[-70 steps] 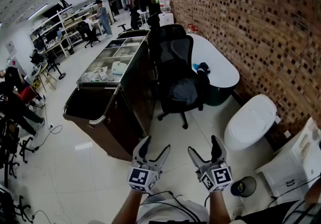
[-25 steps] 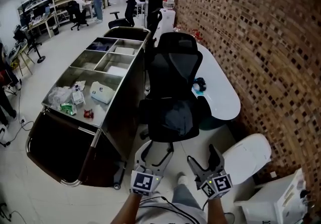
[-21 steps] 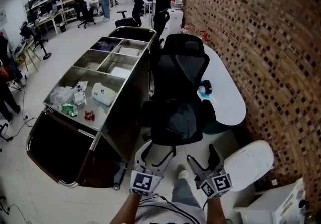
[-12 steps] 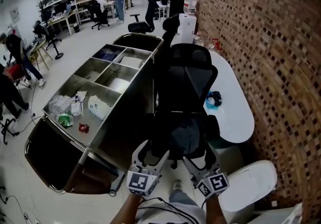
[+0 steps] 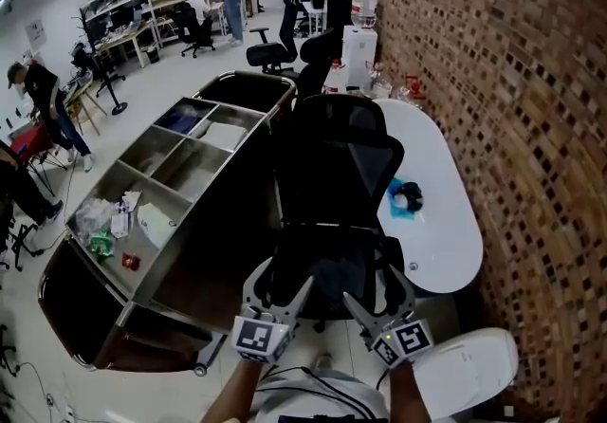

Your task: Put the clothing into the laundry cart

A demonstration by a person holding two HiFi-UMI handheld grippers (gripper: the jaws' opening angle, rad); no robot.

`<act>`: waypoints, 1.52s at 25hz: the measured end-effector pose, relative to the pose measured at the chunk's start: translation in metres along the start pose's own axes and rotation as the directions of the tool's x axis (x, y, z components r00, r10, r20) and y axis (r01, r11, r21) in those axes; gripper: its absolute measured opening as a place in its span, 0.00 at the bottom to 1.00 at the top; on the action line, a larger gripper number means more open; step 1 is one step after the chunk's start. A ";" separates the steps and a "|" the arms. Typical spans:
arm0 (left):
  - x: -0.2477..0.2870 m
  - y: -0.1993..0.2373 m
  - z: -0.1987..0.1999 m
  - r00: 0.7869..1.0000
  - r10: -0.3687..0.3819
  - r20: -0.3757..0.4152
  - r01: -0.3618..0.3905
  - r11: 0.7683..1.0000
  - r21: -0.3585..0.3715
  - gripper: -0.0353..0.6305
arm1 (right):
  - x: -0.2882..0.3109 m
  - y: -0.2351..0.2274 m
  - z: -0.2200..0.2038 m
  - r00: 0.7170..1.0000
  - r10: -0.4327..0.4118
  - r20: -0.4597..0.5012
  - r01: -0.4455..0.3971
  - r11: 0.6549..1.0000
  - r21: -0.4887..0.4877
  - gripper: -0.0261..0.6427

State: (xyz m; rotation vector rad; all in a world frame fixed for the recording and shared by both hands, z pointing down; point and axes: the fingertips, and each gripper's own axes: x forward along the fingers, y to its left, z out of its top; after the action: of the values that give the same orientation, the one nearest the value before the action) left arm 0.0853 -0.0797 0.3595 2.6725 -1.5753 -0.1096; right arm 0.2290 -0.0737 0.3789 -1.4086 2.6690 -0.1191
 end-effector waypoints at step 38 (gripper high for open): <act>0.038 0.054 -0.057 0.989 -0.031 -0.142 0.030 0.999 -0.014 0.54 | 0.053 -0.060 -0.143 0.919 -0.035 -0.394 0.057 0.997 0.044 0.98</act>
State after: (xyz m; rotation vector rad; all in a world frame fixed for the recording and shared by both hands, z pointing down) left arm 0.0608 -0.1392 0.4185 2.6301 -1.4876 0.0693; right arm 0.2276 -0.1495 0.5246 -1.5751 2.9128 -0.5299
